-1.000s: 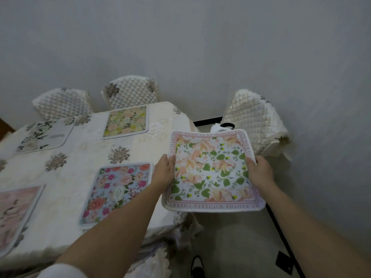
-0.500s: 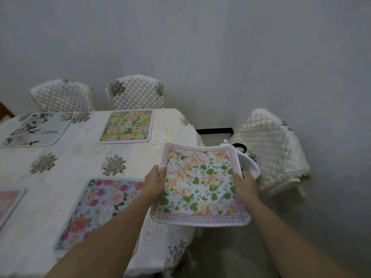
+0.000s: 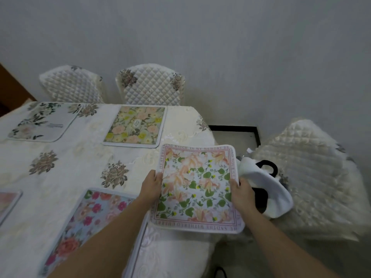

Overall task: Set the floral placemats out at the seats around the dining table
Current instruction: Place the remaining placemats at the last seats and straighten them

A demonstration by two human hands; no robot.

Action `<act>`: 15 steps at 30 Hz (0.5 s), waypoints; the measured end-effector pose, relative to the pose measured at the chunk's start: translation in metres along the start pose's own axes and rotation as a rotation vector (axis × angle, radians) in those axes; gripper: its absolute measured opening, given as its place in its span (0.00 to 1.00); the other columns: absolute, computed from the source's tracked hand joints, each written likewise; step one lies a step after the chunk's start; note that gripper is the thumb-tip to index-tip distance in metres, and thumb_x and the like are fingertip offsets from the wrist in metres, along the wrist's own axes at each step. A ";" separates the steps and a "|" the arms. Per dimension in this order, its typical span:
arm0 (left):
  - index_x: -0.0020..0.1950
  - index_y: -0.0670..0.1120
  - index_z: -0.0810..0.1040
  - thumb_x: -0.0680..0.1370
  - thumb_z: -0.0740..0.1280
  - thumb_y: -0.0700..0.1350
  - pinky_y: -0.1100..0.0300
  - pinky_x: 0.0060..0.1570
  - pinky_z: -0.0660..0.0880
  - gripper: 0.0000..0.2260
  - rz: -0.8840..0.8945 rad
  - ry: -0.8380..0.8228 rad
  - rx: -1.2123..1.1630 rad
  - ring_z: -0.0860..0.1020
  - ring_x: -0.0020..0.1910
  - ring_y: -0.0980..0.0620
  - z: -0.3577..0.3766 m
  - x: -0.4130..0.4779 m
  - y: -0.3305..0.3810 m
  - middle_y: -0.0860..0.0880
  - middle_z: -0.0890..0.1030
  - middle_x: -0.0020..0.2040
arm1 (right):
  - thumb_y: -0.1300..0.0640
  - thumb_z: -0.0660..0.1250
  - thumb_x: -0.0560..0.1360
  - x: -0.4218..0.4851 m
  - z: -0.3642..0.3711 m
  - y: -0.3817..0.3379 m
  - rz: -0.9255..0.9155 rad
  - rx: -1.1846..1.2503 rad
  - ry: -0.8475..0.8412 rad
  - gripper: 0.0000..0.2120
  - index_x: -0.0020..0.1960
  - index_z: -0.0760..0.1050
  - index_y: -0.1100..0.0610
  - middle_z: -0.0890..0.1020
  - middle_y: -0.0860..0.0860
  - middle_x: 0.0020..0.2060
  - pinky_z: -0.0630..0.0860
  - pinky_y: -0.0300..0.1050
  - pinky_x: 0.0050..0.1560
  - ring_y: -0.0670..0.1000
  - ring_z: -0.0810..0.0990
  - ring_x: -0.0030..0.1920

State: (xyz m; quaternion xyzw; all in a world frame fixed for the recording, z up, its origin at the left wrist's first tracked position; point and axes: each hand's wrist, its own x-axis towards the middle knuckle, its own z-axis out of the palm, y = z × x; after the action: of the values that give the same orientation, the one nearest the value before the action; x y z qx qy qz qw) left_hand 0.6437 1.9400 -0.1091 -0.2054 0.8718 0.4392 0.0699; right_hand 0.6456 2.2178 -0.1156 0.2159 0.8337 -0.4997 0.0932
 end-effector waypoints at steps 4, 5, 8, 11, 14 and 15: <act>0.49 0.36 0.70 0.84 0.55 0.47 0.53 0.39 0.67 0.14 -0.035 0.014 0.002 0.71 0.42 0.47 0.008 0.035 -0.003 0.40 0.73 0.44 | 0.50 0.58 0.81 0.040 0.022 0.004 0.050 0.014 -0.020 0.12 0.53 0.74 0.58 0.82 0.56 0.45 0.81 0.59 0.48 0.57 0.82 0.44; 0.51 0.36 0.71 0.84 0.56 0.47 0.52 0.42 0.68 0.14 -0.049 0.014 0.003 0.73 0.43 0.46 0.009 0.045 -0.005 0.40 0.75 0.45 | 0.51 0.58 0.81 0.049 0.028 0.005 0.060 0.018 -0.018 0.12 0.53 0.74 0.58 0.82 0.56 0.46 0.81 0.57 0.48 0.57 0.82 0.44; 0.52 0.39 0.73 0.83 0.58 0.47 0.51 0.47 0.72 0.11 -0.090 0.019 0.007 0.76 0.46 0.43 0.015 0.067 -0.014 0.42 0.78 0.47 | 0.53 0.58 0.82 0.067 0.043 0.008 0.086 0.022 -0.018 0.11 0.53 0.74 0.60 0.81 0.57 0.47 0.80 0.53 0.47 0.57 0.81 0.46; 0.52 0.39 0.75 0.82 0.59 0.46 0.49 0.49 0.74 0.11 -0.138 0.026 -0.010 0.77 0.47 0.42 0.018 0.079 -0.024 0.41 0.79 0.47 | 0.53 0.58 0.82 0.079 0.053 0.012 0.095 0.015 -0.016 0.11 0.55 0.74 0.60 0.81 0.57 0.47 0.78 0.51 0.45 0.57 0.80 0.46; 0.53 0.39 0.76 0.82 0.60 0.45 0.53 0.46 0.72 0.10 -0.164 0.042 -0.024 0.77 0.47 0.43 0.019 0.084 -0.032 0.43 0.79 0.47 | 0.54 0.58 0.82 0.084 0.058 0.018 0.095 -0.025 -0.014 0.12 0.56 0.75 0.61 0.79 0.56 0.47 0.72 0.47 0.44 0.57 0.78 0.47; 0.53 0.40 0.77 0.82 0.61 0.45 0.53 0.47 0.72 0.10 -0.167 0.051 -0.026 0.77 0.47 0.43 0.018 0.085 -0.035 0.43 0.80 0.47 | 0.54 0.58 0.82 0.085 0.059 0.019 0.097 -0.030 -0.019 0.12 0.57 0.75 0.61 0.80 0.56 0.48 0.73 0.47 0.45 0.58 0.78 0.48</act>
State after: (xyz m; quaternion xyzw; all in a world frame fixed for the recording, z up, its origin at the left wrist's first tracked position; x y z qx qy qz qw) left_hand 0.5805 1.9110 -0.1715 -0.2893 0.8474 0.4377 0.0813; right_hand 0.5751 2.1964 -0.1906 0.2500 0.8287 -0.4839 0.1287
